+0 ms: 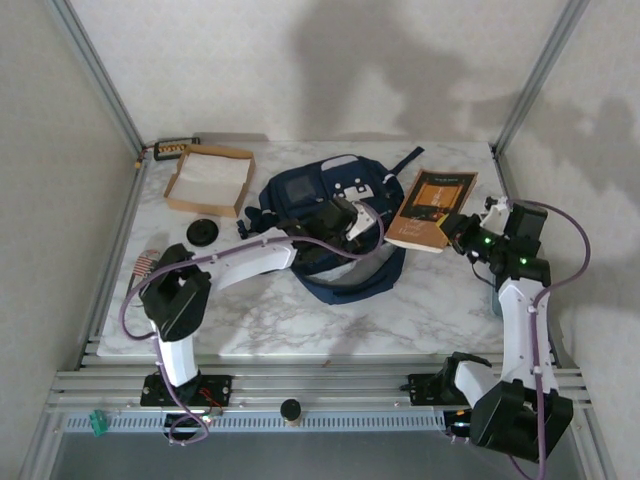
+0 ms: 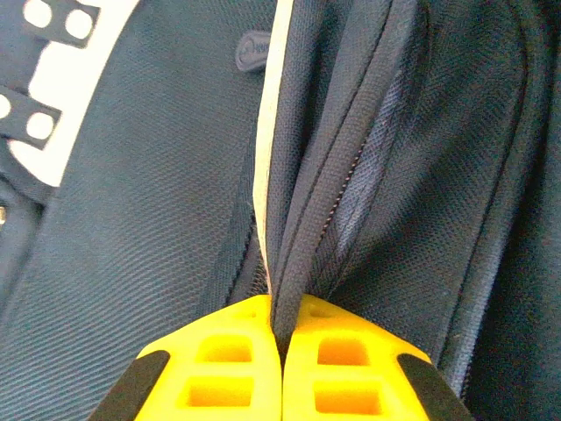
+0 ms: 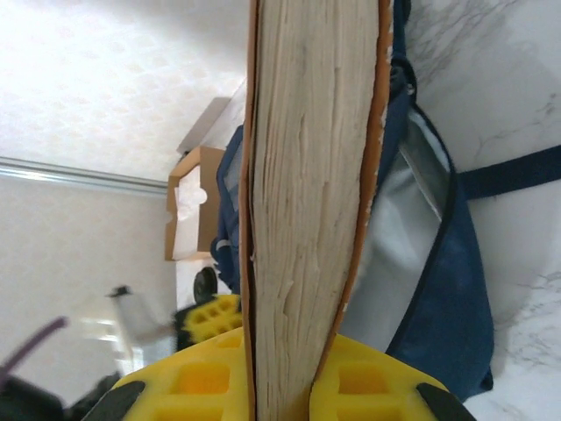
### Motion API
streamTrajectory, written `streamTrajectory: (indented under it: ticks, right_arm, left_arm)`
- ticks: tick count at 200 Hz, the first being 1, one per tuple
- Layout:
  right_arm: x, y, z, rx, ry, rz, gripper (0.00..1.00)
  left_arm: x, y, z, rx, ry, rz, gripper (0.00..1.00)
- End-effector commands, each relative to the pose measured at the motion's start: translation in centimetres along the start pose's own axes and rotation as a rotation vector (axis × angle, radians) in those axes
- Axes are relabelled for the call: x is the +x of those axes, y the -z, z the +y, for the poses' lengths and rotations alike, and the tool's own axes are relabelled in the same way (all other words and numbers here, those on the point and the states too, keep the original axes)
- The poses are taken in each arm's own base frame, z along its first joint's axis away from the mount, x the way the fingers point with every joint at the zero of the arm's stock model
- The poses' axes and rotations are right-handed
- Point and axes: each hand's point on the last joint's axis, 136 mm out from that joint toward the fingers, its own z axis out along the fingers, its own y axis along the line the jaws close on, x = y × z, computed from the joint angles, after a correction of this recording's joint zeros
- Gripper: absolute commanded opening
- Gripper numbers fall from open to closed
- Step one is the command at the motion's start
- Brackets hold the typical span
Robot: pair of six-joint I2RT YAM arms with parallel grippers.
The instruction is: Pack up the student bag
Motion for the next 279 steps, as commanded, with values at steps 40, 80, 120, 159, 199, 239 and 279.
streamTrajectory:
  ticks: [40, 80, 120, 159, 199, 239, 279]
  right_arm:
    - [3.7, 1.6, -0.5, 0.045, 0.063, 0.057, 0.0]
    - [8.7, -1.4, 1.1, -0.129, 0.044, 0.214, 0.0]
    - [13.3, -6.5, 4.1, -0.255, 0.093, 0.367, 0.02]
    - [12.5, -12.3, 5.1, -0.308, 0.14, 0.354, 0.05]
    - [12.0, -18.8, 4.1, -0.288, 0.19, 0.436, 0.17]
    - [9.6, -20.1, 0.0, -0.047, 0.249, 0.338, 0.55]
    - [10.9, -16.0, -1.9, 0.112, 0.317, 0.321, 0.76]
  left_arm:
    - [-10.8, 10.0, 6.3, -0.164, 0.1, -0.27, 0.0]
    - [-12.9, 11.9, 6.3, -0.142, 0.09, -0.303, 0.0]
    - [-13.1, 13.0, 5.1, -0.07, 0.1, -0.334, 0.0]
    - [-13.2, 14.1, 5.2, -0.068, 0.129, -0.358, 0.0]
    - [-13.1, 14.8, 5.2, -0.059, 0.146, -0.377, 0.0]
    - [-12.8, 14.6, 5.8, -0.092, 0.165, -0.383, 0.0]
    - [-13.1, 14.0, 6.0, -0.104, 0.197, -0.401, 0.0]
